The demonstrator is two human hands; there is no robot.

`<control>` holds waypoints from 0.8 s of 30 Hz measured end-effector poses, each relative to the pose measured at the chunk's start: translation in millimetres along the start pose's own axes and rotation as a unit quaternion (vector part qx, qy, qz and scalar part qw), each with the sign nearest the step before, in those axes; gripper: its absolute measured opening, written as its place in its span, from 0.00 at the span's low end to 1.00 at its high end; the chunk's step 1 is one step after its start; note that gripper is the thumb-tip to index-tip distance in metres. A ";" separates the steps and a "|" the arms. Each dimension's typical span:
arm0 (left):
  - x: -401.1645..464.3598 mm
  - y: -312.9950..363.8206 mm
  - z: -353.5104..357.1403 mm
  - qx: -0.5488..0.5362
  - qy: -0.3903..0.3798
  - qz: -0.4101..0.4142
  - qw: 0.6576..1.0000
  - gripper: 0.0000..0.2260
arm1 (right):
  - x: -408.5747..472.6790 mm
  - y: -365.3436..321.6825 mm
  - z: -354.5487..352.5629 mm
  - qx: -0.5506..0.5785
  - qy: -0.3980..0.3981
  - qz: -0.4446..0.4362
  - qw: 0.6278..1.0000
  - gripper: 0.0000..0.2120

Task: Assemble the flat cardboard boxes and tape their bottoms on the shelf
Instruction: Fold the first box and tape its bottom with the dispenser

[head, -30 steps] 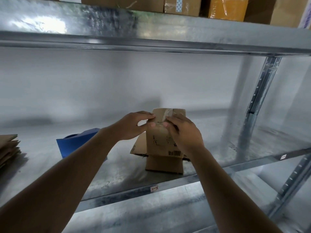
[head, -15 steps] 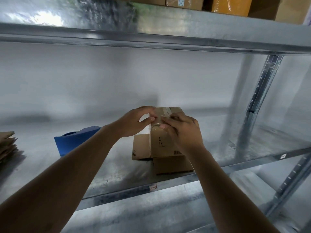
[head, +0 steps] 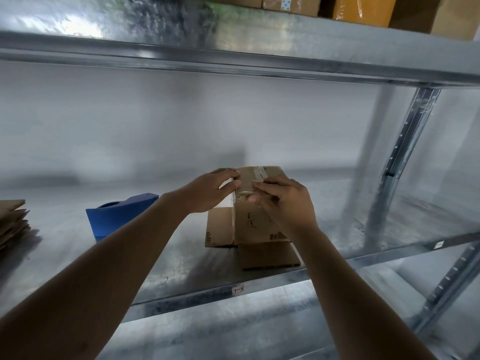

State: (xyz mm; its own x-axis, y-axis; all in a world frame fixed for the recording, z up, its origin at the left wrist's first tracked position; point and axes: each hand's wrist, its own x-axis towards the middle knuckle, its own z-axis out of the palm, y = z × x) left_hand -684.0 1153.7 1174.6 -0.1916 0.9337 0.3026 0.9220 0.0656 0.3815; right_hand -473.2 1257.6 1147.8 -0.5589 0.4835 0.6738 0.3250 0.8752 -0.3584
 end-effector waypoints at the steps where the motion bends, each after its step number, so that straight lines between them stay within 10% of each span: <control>1: -0.8 0.1 0.2 0.001 -0.001 -0.002 1.000 0.23 | 0.4 2.3 -2.2 0.010 -0.011 -0.007 1.000 0.25; 8: 0.1 2.6 2.0 -0.002 -0.005 -0.005 1.000 0.23 | 0.2 14.7 -18.4 0.101 -0.036 -0.020 0.994 0.17; 12: -0.1 2.8 3.8 -0.008 -0.005 -0.005 1.000 0.22 | 3.3 -3.3 -26.6 -0.024 -0.056 0.007 0.998 0.15; 24: -5.4 -5.5 11.3 -0.019 0.013 0.017 1.000 0.22 | 9.3 -61.5 22.5 -0.070 0.076 0.175 0.979 0.24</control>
State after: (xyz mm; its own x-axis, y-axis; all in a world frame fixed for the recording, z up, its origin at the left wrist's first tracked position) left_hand -684.2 1152.3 1161.0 -0.1691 0.9254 0.3391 0.9149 0.0194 0.4032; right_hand -515.5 1208.6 1161.6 -0.2782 0.7355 0.6178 0.5832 0.6404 -0.4998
